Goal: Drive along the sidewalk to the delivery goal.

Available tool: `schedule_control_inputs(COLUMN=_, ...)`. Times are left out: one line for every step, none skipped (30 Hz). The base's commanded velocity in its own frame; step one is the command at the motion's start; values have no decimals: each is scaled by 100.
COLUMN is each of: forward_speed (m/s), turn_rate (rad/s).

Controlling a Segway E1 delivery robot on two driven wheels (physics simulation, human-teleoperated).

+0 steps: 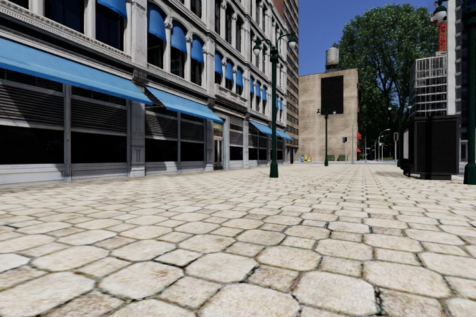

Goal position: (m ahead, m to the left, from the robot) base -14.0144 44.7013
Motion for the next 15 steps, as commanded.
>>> schedule_control_inputs(forward_speed=0, turn_rate=0)
schedule_control_inputs(forward_speed=0, turn_rate=0)
schedule_control_inputs(forward_speed=0, turn_rate=0)
schedule_control_inputs(forward_speed=0, turn_rate=0)
schedule_control_inputs(forward_speed=0, turn_rate=0)
schedule_control_inputs(forward_speed=0, turn_rate=0)
schedule_control_inputs(forward_speed=0, turn_rate=0)
schedule_control_inputs(forward_speed=0, turn_rate=0)
schedule_control_inputs(forward_speed=0, turn_rate=0)
schedule_control_inputs(forward_speed=0, turn_rate=0)
schedule_control_inputs(forward_speed=0, turn_rate=0)
schedule_control_inputs(forward_speed=0, turn_rate=0)
schedule_control_inputs(forward_speed=0, turn_rate=0)
schedule_control_inputs(forward_speed=0, turn_rate=0)
schedule_control_inputs(forward_speed=0, turn_rate=0)
